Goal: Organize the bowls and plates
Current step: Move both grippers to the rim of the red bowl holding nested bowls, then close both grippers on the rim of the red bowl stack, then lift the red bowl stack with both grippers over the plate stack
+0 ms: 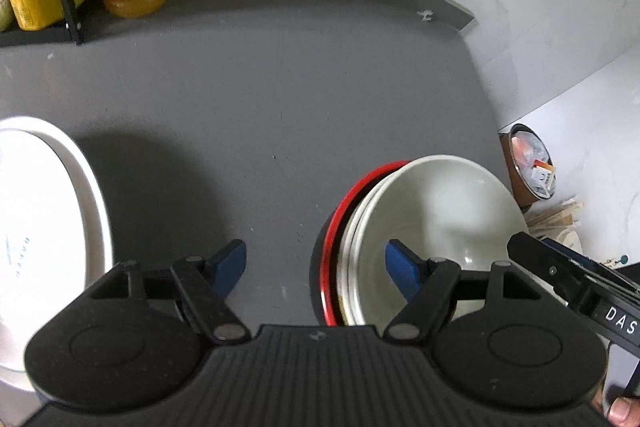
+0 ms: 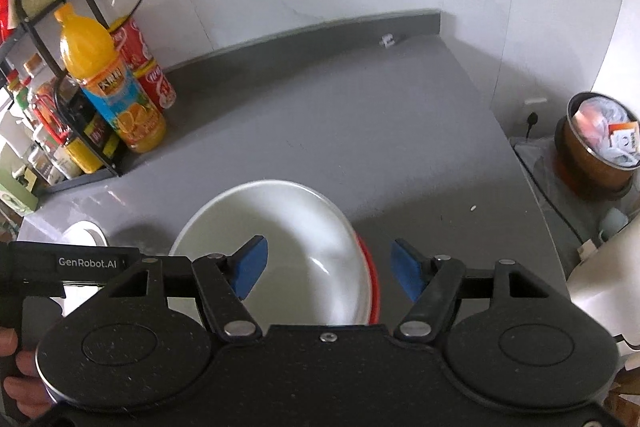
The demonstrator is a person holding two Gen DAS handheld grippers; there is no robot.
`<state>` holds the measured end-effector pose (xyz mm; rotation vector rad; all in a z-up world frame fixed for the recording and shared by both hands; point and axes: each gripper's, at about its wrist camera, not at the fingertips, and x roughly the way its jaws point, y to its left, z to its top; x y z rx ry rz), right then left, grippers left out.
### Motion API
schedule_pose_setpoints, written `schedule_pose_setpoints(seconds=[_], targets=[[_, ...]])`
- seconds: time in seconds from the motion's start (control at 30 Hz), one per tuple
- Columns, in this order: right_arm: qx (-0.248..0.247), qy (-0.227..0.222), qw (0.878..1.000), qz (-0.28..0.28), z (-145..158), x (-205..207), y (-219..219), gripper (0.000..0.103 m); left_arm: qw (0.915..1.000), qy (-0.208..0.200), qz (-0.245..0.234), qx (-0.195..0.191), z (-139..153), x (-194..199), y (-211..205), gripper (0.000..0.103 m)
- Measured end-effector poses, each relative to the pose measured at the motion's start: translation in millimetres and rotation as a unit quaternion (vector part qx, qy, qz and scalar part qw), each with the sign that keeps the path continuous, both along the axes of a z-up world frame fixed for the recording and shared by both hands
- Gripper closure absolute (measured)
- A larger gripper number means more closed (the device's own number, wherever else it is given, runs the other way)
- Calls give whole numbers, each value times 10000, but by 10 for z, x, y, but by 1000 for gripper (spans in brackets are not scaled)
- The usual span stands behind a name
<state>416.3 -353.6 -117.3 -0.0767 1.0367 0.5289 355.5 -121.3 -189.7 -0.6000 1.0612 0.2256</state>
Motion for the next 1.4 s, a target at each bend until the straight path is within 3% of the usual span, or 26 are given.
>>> schedule_pose_setpoints(seconds=[0.43,0.6,0.67,0.73,0.9,1.4], targets=[[24,858,9960,246,-471,162,-83,36,9984,455,286,-161,-315,86,-132,35],[17,1202,9923,292,-644,150,-64,47,9969,581,410,-323,-374,39,-138,51],[-16,1288,9912,307,-690,137,-55,62,9962,600,453,-443,-398,21,-131,65],[-94,1260,9916,281,-705,118,-50,69,9948,544,520,-682,-413,10,-115,73],[9,1299,9913,198,-700,129,-126,78,9957,535,479,-578,-372,-6,-148,75],[179,964,9940,474,-385,50,161,78,9959,213,741,-468,-73,-218,69,75]])
